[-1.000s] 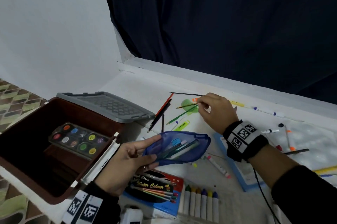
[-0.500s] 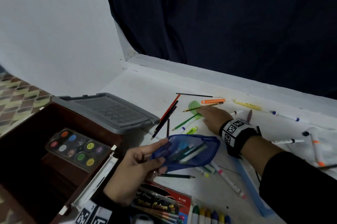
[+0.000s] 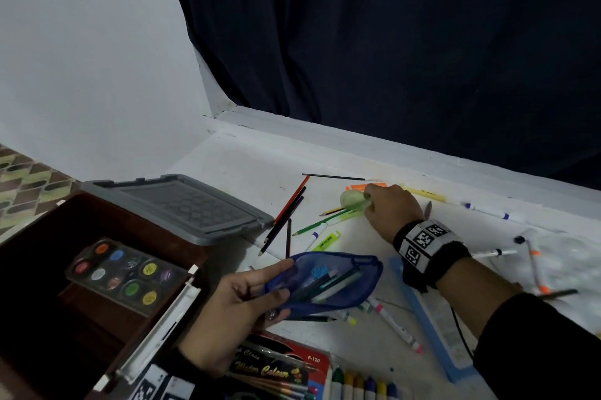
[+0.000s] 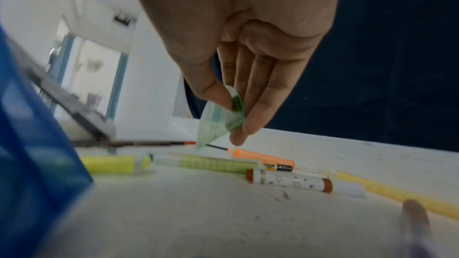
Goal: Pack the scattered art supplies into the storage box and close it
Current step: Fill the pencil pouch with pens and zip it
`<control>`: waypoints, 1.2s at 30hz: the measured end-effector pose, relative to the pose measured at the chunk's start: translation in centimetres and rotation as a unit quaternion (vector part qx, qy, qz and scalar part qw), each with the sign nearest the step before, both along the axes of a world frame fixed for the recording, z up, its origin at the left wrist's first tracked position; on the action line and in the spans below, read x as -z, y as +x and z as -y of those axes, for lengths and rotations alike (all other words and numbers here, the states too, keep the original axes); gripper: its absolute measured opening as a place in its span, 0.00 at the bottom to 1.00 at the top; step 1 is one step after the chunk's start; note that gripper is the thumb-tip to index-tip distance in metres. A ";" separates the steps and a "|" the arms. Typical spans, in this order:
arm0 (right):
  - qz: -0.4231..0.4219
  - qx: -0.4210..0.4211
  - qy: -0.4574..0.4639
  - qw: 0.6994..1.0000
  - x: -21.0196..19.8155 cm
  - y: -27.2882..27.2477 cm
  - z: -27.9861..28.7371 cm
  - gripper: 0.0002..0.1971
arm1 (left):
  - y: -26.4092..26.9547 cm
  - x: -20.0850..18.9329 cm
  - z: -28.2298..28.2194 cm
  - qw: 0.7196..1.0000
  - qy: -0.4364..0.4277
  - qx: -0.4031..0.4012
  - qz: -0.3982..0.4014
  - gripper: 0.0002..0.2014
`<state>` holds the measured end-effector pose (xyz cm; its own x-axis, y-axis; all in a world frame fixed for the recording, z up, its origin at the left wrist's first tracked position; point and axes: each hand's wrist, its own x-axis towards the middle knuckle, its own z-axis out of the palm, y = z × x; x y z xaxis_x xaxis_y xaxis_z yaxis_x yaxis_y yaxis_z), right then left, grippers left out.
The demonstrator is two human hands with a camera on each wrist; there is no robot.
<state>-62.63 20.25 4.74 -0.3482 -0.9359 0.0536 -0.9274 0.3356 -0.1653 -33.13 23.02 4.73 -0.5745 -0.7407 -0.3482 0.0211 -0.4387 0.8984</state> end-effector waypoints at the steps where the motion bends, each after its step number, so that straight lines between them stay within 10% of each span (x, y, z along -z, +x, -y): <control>1: 0.033 0.022 -0.023 0.999 -0.4 0.1 -0.8 0.11 | -0.1 0.0 -0.1 1.000 0.003 -0.002 -0.001 0.20; 8: 0.339 -0.093 -0.287 0.891 -3.0 3.5 -7.7 0.09 | -0.7 -0.1 -0.5 1.000 0.010 0.002 -0.004 0.24; 15: 0.113 -0.221 -0.194 0.949 -0.1 5.1 -10.5 0.09 | -1.3 -1.3 -0.3 0.998 0.038 0.015 -0.044 0.26; 23: 0.211 -0.138 -0.242 0.937 -2.0 1.0 -5.5 0.10 | -0.9 -2.1 0.6 0.999 0.030 0.010 -0.029 0.25; 36: 0.025 -0.188 0.131 0.973 5.1 -3.8 5.3 0.21 | -1.0 -1.7 1.3 0.998 0.053 0.002 -0.023 0.24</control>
